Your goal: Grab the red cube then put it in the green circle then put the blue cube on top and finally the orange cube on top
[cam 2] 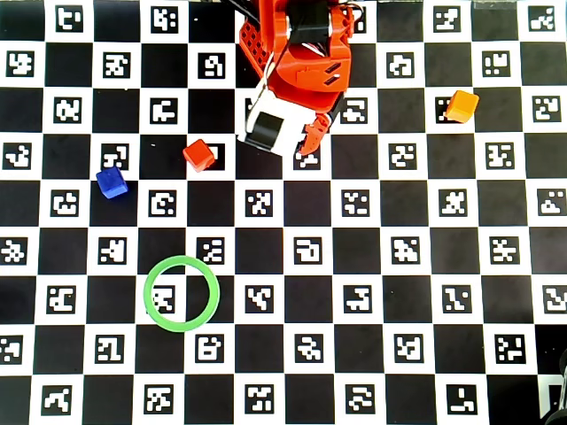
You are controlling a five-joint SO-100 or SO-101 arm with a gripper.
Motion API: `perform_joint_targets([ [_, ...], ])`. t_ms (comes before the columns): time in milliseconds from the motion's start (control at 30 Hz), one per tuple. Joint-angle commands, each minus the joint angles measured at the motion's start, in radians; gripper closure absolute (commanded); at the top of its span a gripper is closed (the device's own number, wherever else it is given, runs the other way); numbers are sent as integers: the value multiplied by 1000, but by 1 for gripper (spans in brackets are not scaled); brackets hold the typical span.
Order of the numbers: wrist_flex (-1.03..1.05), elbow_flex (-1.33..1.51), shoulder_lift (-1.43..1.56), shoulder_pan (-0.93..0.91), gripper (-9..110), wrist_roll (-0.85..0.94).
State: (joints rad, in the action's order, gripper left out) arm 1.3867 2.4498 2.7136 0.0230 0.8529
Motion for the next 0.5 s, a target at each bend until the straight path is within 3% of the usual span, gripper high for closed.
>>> perform_joint_targets([
  [0,78,-253,-112,-44,104,-244],
  [233,160,-394,-253,-81,103,-479],
  [467,167,-503,-379,-195,94,-756],
])
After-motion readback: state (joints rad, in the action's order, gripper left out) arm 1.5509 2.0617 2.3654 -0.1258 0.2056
